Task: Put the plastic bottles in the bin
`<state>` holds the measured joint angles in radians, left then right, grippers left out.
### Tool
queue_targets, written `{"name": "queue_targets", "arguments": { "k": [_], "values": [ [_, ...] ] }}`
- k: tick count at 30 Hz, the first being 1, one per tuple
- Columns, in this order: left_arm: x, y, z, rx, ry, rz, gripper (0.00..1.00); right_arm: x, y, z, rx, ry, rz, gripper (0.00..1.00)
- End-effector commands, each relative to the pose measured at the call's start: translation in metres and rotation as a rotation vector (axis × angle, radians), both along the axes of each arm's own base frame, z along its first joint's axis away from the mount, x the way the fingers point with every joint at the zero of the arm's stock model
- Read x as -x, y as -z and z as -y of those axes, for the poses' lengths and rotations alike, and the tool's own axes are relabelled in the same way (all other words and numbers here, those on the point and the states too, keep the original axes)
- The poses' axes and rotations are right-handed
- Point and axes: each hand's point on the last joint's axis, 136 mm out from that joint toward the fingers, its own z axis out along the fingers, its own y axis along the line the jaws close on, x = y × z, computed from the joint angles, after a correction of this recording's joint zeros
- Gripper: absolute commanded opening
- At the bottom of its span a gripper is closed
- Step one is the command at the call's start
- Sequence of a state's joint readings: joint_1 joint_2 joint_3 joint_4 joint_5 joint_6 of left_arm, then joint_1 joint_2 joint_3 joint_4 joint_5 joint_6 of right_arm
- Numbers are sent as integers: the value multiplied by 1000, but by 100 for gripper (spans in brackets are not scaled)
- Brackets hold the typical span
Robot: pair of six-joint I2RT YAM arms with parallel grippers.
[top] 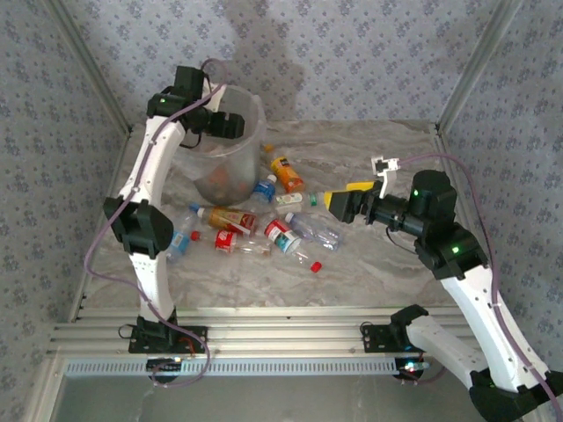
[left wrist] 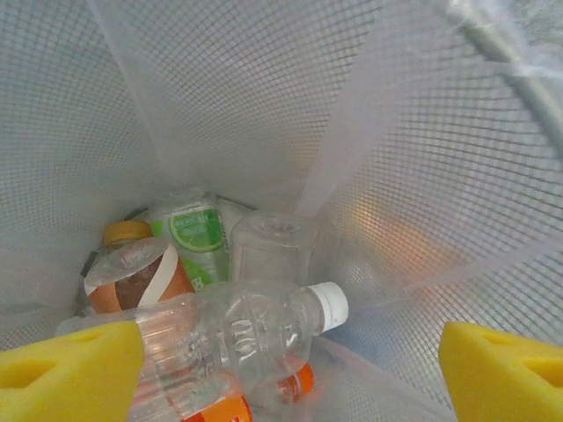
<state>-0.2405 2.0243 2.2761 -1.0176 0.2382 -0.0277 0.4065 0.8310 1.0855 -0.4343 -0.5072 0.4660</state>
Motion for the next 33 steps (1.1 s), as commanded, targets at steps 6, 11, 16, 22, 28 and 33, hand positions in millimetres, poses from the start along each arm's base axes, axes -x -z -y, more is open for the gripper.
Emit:
{"name": "queue_targets", "arguments": {
  "k": [6, 11, 16, 22, 28, 33],
  "values": [
    [56, -99, 5, 147, 55, 196, 87, -16, 62, -1, 157, 7, -114, 93],
    [103, -104, 14, 244, 124, 204, 89, -24, 106, -5, 297, -6, -191, 86],
    [153, -84, 29, 342, 189, 169, 95, -27, 144, -21, 450, -26, -226, 75],
    [204, -57, 39, 446, 254, 136, 100, -14, 208, -36, 645, -79, -301, 74],
    [231, -45, 33, 468, 255, 147, 100, -10, 224, -62, 727, -145, -232, 74],
    [238, -44, 32, 488, 252, 151, 100, -23, 252, -40, 875, -88, -254, 71]
  ]
}}
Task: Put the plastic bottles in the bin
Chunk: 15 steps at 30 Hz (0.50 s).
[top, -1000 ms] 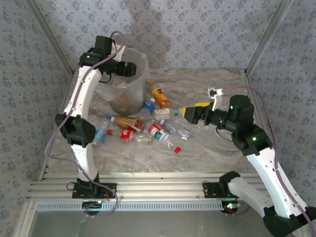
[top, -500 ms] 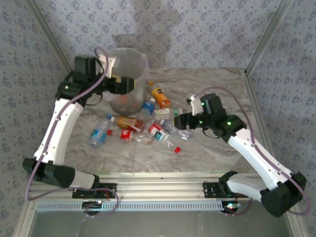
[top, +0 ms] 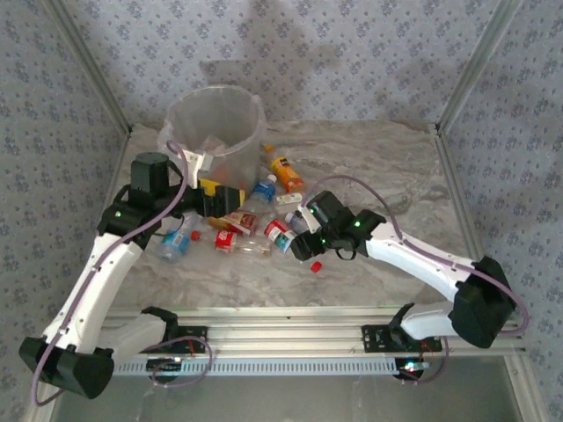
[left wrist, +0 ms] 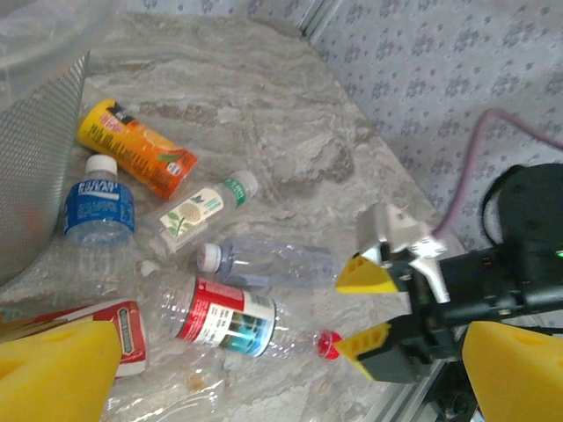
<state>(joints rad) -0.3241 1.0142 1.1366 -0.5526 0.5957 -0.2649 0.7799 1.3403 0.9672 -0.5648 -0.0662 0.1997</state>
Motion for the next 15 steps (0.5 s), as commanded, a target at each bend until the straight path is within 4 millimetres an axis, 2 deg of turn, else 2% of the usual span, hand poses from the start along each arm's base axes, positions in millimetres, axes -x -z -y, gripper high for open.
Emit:
{"name": "queue_targets", "arguments": {
  "k": [1, 9, 15],
  "values": [
    [4, -11, 6, 46, 27, 34, 100, -19, 13, 22, 133, 38, 58, 71],
    [4, -7, 12, 42, 43, 23, 100, -43, 37, 53, 251, 89, 29, 75],
    [3, -4, 23, 58, 74, 1, 100, -61, 59, 69, 321, 109, -1, 77]
  ]
}}
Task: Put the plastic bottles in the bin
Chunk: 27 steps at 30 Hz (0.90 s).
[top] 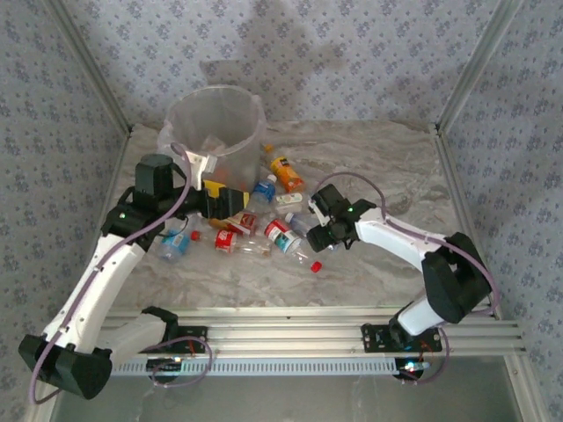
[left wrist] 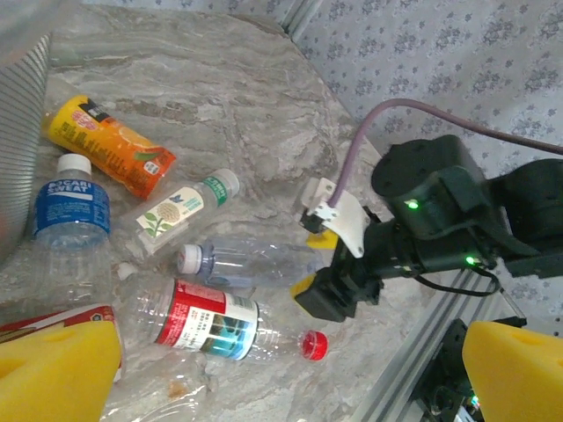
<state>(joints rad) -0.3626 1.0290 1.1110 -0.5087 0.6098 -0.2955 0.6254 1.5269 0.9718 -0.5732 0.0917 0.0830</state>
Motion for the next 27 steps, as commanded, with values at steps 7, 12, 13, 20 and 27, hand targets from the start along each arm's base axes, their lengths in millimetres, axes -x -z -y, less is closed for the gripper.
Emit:
{"name": "queue_targets", "arguments": {
  "k": [7, 12, 13, 20, 27],
  "values": [
    [-1, -6, 19, 33, 57, 15, 100, -25, 23, 1, 85, -53, -26, 80],
    [-1, 1, 29, 27, 80, 0, 100, -20, 37, -7, 73, -82, -76, 81],
    [-1, 2, 31, 25, 85, -3, 100, -19, 39, -8, 73, -84, -83, 81],
    [0, 8, 43, 13, 107, -14, 100, -12, 43, -13, 49, -101, -104, 76],
    [2, 8, 49, 14, 118, -15, 100, 2, 42, -4, 59, -70, -118, 59]
  ]
}}
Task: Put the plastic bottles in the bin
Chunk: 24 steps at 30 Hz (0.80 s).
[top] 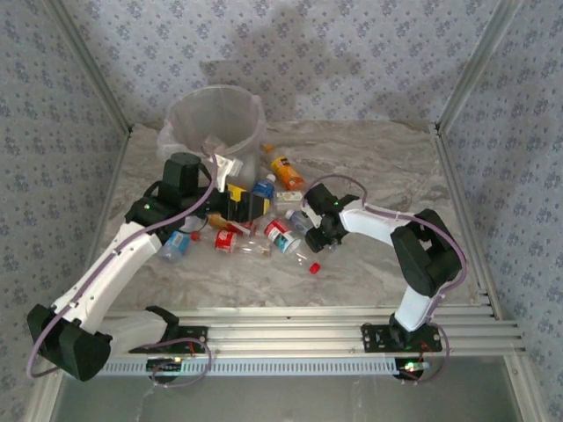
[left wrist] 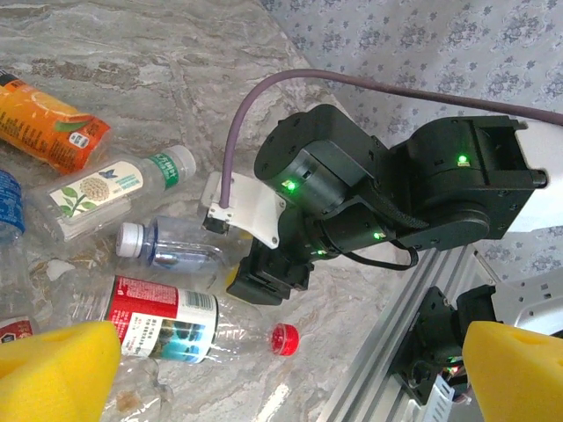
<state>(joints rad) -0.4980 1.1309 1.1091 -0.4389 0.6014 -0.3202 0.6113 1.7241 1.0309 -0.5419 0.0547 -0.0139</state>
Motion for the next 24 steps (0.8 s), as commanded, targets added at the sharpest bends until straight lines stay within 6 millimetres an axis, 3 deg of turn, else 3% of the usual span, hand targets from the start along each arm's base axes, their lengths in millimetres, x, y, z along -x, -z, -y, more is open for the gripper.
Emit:
{"name": "queue_targets", "arguments": {
  "k": [1, 3, 8, 18, 24],
  "values": [
    [-3, -11, 5, 26, -1, 32, 100, 13, -5, 8, -3, 30, -13, 55],
    [-3, -11, 7, 35, 1, 29, 100, 12, -12, 9, -25, 52, 9, 49],
    [-4, -8, 19, 70, 1, 8, 100, 13, -40, 8, -135, 105, 51, 49],
    [-17, -3, 63, 200, -58, -38, 100, 10, -136, -21, -608, 147, 132, 50],
    [-29, -5, 84, 300, -86, -82, 100, 19, -181, -40, -797, 101, 137, 50]
  ]
}}
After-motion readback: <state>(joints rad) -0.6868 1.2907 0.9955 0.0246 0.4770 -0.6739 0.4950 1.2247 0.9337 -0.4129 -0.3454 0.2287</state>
